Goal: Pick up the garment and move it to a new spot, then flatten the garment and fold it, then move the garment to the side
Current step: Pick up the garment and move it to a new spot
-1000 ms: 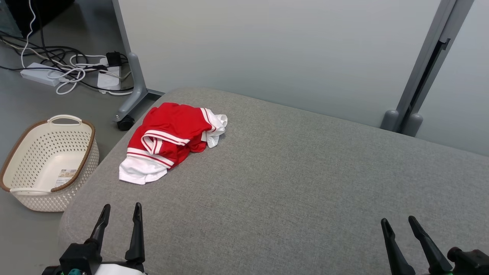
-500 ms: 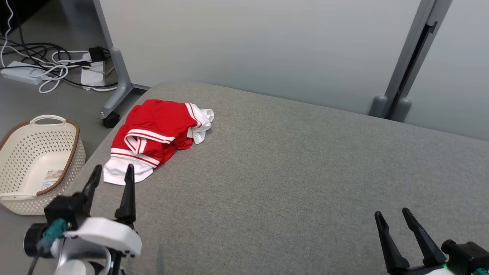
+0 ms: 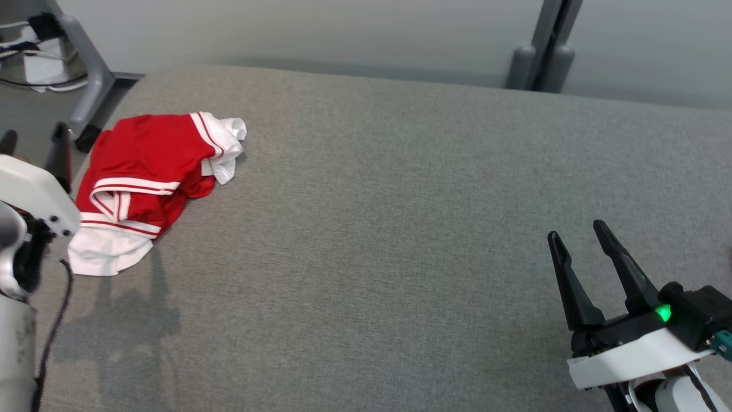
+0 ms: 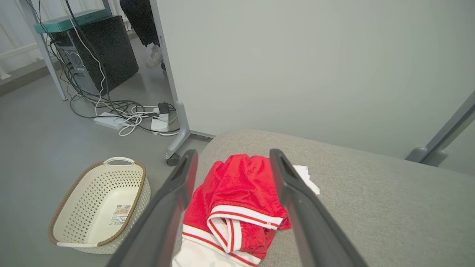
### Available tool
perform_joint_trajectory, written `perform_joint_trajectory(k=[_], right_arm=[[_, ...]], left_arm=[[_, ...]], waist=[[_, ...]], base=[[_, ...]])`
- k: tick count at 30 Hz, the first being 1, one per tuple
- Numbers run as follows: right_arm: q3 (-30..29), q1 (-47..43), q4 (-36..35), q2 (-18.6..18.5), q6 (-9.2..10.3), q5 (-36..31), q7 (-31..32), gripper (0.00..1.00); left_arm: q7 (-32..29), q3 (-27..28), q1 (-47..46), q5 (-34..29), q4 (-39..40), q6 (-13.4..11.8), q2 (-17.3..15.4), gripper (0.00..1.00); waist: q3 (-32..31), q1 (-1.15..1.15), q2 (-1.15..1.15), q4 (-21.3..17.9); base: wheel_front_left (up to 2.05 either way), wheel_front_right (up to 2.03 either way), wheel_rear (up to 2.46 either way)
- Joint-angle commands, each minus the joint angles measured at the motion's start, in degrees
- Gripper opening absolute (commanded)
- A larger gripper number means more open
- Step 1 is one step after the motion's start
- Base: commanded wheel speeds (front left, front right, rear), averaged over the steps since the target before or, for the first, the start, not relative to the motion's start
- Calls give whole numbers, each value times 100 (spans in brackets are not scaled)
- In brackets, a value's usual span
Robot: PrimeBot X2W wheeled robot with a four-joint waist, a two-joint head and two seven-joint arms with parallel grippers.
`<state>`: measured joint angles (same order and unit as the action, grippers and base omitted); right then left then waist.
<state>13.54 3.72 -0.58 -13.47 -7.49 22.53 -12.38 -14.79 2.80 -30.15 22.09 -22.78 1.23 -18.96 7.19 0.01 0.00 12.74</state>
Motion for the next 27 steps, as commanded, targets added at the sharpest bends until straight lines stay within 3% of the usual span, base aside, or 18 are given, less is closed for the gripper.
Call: perform_joint_trajectory(k=[1,14,21,22,24,27], right_arm=[[6,175,-55,-34,-3,-60,-11,100],[157,809,-255,66,-3,-224,-57,100],[108,782,-222,72,-3,-222,-110,100],[100,775,-213,77,-3,-224,-106,100],[89,773,-187,91,-3,-225,-114,100],[104,799,-154,105,-3,-217,-121,100]], left_arm=[[-78,80,-378,69,-352,29,-157,100],[-1205,309,-1987,435,-3129,179,-991,100],[-1896,108,-2162,457,-3972,369,-1108,100],[-1906,91,-2189,463,-4019,378,-1111,82],[-1830,58,-2232,461,-4073,418,-1107,0],[-1701,9,-2284,458,-4140,464,-1107,0]], waist=[[543,-1,0,-419],[1504,-1,0,-1204],[1518,-1,0,-1292],[1512,-1,0,-1287],[1500,-1,0,-1273],[1469,-1,0,-1257]], base=[[0,0,0],[0,0,0],[0,0,0],[0,0,0],[0,0,0],[0,0,0]])
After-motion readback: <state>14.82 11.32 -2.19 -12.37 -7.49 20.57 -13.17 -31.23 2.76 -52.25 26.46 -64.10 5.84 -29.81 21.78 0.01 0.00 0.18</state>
